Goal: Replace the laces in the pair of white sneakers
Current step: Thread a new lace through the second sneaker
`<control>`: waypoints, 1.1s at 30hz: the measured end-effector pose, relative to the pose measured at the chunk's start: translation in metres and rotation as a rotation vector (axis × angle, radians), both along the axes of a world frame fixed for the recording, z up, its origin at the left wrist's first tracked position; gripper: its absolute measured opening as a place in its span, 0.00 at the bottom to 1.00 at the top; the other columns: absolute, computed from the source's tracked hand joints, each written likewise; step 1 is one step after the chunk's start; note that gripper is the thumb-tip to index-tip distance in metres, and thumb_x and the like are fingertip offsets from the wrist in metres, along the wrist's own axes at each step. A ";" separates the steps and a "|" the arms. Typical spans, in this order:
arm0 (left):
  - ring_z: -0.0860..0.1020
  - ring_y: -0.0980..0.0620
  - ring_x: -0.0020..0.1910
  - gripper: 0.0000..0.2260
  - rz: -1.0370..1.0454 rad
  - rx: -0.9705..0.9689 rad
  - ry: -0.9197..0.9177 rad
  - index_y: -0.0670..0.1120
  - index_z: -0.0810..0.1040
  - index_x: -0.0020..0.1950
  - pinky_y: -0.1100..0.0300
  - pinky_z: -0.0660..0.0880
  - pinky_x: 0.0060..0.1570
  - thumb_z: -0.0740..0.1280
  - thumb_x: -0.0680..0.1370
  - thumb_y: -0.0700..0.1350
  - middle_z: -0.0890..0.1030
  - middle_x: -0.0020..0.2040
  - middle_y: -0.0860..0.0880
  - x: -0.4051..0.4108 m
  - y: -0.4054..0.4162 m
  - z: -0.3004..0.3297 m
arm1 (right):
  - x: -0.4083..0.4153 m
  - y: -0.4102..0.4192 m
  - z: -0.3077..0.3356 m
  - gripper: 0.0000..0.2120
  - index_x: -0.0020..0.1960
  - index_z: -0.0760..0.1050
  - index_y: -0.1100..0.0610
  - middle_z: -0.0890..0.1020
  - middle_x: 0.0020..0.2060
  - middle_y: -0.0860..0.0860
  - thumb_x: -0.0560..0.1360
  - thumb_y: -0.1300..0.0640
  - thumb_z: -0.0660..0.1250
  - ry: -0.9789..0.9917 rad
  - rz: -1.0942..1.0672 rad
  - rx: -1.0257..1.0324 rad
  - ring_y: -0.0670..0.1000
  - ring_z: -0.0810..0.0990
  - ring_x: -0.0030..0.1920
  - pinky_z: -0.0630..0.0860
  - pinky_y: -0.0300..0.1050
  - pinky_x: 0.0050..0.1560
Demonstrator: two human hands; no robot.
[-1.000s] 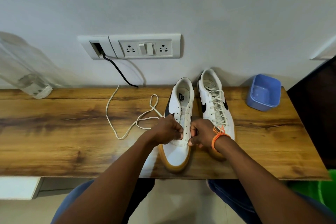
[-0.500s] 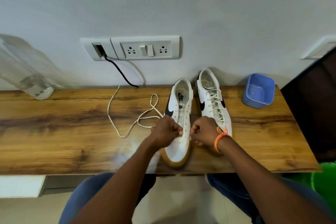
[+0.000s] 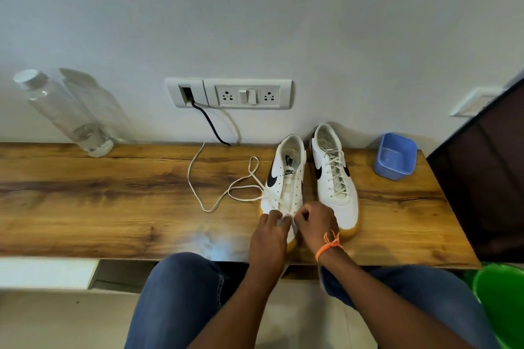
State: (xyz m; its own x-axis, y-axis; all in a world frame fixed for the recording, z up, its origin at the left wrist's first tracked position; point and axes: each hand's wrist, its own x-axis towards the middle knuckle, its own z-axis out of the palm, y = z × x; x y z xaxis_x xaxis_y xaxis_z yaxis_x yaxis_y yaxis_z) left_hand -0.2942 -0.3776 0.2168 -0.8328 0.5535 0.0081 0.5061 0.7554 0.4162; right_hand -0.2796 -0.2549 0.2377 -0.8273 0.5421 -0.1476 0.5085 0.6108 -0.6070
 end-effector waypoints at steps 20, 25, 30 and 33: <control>0.83 0.45 0.54 0.21 -0.032 0.002 -0.018 0.44 0.83 0.57 0.55 0.82 0.37 0.78 0.65 0.33 0.84 0.55 0.44 0.006 0.001 -0.015 | 0.017 0.025 0.001 0.07 0.53 0.80 0.59 0.82 0.43 0.52 0.76 0.59 0.69 0.046 -0.023 -0.201 0.51 0.82 0.38 0.79 0.44 0.41; 0.75 0.44 0.68 0.22 -0.024 0.001 -0.051 0.44 0.77 0.67 0.51 0.79 0.54 0.71 0.74 0.35 0.77 0.68 0.43 0.006 0.002 -0.017 | 0.009 0.013 -0.010 0.05 0.41 0.80 0.57 0.83 0.34 0.54 0.75 0.61 0.71 0.046 -0.150 -0.336 0.49 0.79 0.25 0.75 0.37 0.24; 0.59 0.48 0.78 0.24 -0.041 -0.038 -0.081 0.46 0.63 0.78 0.53 0.67 0.70 0.59 0.82 0.36 0.63 0.78 0.46 0.001 -0.001 -0.021 | 0.016 0.069 0.008 0.06 0.40 0.82 0.60 0.82 0.29 0.57 0.74 0.63 0.68 -0.011 -0.355 -0.313 0.51 0.78 0.21 0.79 0.45 0.25; 0.57 0.48 0.79 0.25 -0.035 -0.032 -0.068 0.46 0.62 0.78 0.54 0.65 0.71 0.60 0.81 0.35 0.62 0.79 0.46 0.003 0.000 -0.024 | 0.032 0.105 0.019 0.05 0.44 0.80 0.64 0.81 0.28 0.59 0.74 0.63 0.66 0.055 -0.542 -0.255 0.54 0.79 0.21 0.81 0.49 0.28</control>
